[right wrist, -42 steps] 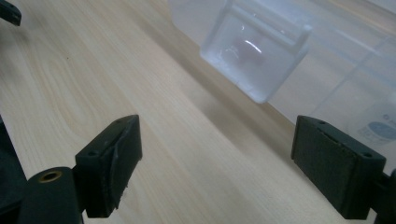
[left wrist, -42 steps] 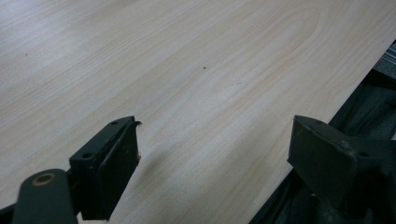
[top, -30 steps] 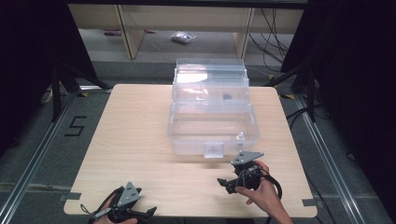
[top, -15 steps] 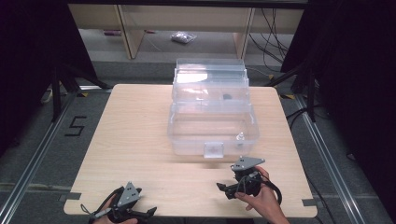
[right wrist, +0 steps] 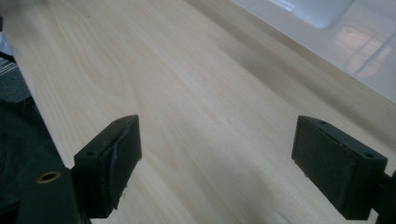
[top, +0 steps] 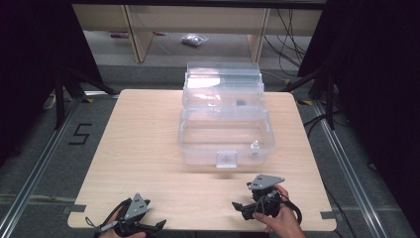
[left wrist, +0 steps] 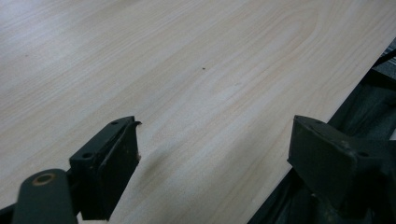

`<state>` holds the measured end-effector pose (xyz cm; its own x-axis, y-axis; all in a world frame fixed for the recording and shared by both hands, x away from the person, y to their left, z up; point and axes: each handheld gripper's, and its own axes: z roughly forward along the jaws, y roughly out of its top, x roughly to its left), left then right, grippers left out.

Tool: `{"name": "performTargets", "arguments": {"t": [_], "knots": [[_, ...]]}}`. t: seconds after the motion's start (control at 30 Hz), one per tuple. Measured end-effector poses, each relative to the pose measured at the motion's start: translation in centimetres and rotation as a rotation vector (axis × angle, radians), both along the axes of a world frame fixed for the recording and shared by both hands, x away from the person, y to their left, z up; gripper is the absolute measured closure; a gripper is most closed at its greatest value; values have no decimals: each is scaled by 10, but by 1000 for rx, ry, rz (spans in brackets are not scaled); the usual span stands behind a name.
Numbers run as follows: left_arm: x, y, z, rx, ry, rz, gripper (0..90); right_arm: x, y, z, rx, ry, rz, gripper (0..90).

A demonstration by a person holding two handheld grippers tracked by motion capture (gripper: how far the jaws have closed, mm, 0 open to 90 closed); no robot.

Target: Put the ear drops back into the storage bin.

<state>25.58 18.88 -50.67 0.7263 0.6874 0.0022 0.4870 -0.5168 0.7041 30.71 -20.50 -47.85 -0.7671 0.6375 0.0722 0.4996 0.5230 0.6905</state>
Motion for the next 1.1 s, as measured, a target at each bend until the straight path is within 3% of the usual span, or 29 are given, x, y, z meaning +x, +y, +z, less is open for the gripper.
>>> {"name": "performTargets", "arguments": {"t": [0.07,0.13,0.2,0.27,0.33,0.47,0.5,0.53,0.7,0.9,1.1], "knots": [[0,0,0,-3,3,0,156,-1,-1,-2,8,-8,23,167],[-1,-2,-1,-23,-3,16,156,-4,-1,-4,16,-18,6,166],[0,-1,-1,-7,-5,10,156,-7,-2,-3,6,-2,18,166],[-1,-2,-1,-17,-4,14,156,-7,-3,-4,5,-18,27,166],[0,-1,-1,-11,-5,11,156,-9,-4,-4,2,3,12,166],[0,-1,-1,-7,-6,10,156,-11,-6,-8,12,-9,23,166],[0,-1,-1,-9,-6,11,156,-13,-7,-6,-4,12,17,166],[0,-1,-1,-8,-6,11,156,-12,-7,-7,-8,-4,27,166],[0,-1,-1,-9,-6,12,156,-17,-11,-8,-8,25,11,166],[0,-1,-1,-8,-2,13,156,-20,-13,-11,-5,24,-9,166],[-1,-1,-1,-15,-4,15,156,-22,-14,-11,-15,31,7,166]]}}
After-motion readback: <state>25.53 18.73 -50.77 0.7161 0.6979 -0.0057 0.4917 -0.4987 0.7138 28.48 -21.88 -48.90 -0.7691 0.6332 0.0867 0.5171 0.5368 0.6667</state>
